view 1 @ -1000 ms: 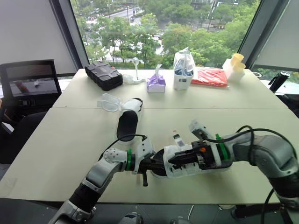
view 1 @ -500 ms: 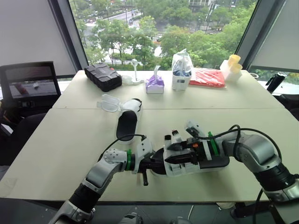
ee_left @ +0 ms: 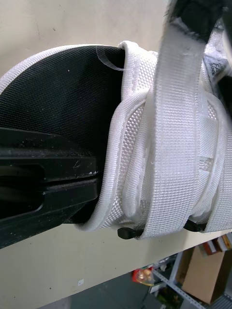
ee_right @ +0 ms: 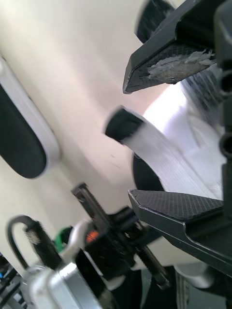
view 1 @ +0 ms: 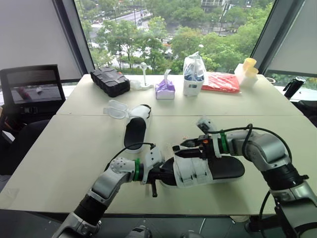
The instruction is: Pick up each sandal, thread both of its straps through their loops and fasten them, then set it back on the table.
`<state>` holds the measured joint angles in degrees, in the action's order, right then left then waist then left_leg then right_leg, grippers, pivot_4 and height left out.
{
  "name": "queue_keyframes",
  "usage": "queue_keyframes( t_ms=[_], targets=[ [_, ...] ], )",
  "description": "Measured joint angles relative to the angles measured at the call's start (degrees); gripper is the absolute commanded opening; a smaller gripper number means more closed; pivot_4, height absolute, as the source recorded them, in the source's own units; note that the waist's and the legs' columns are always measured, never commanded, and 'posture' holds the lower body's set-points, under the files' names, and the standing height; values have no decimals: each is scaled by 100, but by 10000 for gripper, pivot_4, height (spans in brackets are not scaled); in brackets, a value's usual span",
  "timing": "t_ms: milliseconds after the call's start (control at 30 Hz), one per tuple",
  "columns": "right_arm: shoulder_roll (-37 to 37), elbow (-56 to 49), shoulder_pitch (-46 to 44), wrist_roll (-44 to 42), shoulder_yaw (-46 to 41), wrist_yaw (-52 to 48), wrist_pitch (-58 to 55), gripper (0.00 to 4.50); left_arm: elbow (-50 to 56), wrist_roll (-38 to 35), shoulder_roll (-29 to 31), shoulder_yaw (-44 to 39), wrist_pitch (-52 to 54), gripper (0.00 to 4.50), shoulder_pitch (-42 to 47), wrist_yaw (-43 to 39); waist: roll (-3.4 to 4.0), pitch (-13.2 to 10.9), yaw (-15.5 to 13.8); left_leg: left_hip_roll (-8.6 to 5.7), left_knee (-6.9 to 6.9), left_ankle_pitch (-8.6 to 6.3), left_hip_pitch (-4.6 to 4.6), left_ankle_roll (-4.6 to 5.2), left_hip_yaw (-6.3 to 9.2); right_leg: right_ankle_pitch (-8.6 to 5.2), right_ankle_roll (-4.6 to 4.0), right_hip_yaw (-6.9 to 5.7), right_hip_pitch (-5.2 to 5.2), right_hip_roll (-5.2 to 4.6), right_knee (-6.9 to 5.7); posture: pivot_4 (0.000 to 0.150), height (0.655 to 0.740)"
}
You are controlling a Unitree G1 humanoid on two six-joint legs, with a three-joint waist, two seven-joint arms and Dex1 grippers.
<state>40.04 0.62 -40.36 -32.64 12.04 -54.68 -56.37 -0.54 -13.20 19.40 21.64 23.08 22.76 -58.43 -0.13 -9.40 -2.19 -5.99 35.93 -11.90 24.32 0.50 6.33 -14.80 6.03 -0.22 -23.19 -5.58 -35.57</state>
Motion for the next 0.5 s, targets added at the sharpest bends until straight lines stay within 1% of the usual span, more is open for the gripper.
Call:
queue_keyframes(
  t_ms=[267,300,367,433,500],
  targets=[
    [-111,473,-387,337,390,-488,46,33905,-42,0,-38,-11,-30,0,-3,-3,0,0,1,-3,3,-1,0,-1,0,0,0,0,1,-1,-1,1500,7400],
    [-130,525,-435,369,438,-536,47,31562,-41,0,-38,-11,-32,0,-5,-3,0,0,0,-3,4,-1,0,-1,0,0,0,0,1,-1,-2,1500,7400],
    [-174,648,-502,465,507,-624,64,25375,-37,0,-43,-12,-33,0,-8,-1,0,0,-2,-3,5,-1,0,-1,0,1,0,0,1,-1,-2,1500,7400],
    [-236,769,-538,553,554,-685,110,16241,-36,0,-42,-14,-32,0,-13,-1,0,0,1,-4,5,-1,0,-1,0,1,2,0,1,-1,-1,1500,7400],
    [-308,852,-565,619,586,-748,158,6022,-27,0,-44,-18,-32,0,-19,4,0,0,-1,-4,5,-1,0,-2,0,2,3,0,0,-1,-2,1500,7400]
  ],
)
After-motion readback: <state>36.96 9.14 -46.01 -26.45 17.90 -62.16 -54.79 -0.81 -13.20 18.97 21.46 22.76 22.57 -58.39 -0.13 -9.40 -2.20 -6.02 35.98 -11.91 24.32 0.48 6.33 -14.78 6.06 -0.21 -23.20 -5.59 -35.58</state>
